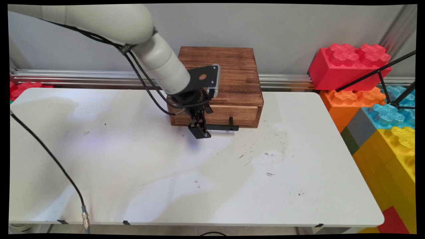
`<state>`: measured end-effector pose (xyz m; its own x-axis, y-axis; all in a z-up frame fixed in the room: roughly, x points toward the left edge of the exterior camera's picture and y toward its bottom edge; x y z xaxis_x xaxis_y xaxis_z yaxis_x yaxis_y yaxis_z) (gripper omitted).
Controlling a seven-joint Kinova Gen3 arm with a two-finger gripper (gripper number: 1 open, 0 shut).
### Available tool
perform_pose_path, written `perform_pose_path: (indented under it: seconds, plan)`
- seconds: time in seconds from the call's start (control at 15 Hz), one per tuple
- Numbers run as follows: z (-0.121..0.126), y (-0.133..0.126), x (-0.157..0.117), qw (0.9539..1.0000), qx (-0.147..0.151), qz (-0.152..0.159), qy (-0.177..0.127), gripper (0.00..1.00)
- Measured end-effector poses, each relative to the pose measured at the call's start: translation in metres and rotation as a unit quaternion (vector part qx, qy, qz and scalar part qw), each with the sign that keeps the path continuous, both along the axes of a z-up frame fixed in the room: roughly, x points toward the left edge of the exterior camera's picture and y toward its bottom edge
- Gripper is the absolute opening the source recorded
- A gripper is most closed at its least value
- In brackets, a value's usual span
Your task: Open the drawer
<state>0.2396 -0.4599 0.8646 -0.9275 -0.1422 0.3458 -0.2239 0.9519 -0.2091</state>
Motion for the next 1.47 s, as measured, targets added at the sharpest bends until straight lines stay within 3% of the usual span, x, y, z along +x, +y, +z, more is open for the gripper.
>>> perform_pose_path:
  seconds: [0.6, 1.47]
  plan:
    - [-0.042, -0.013, -0.014, 0.9996, -0.001, 0.028, 0.006, 1.00]
    - [-0.074, -0.020, -0.010, 0.9993, 0.000, 0.034, 0.014, 1.00]
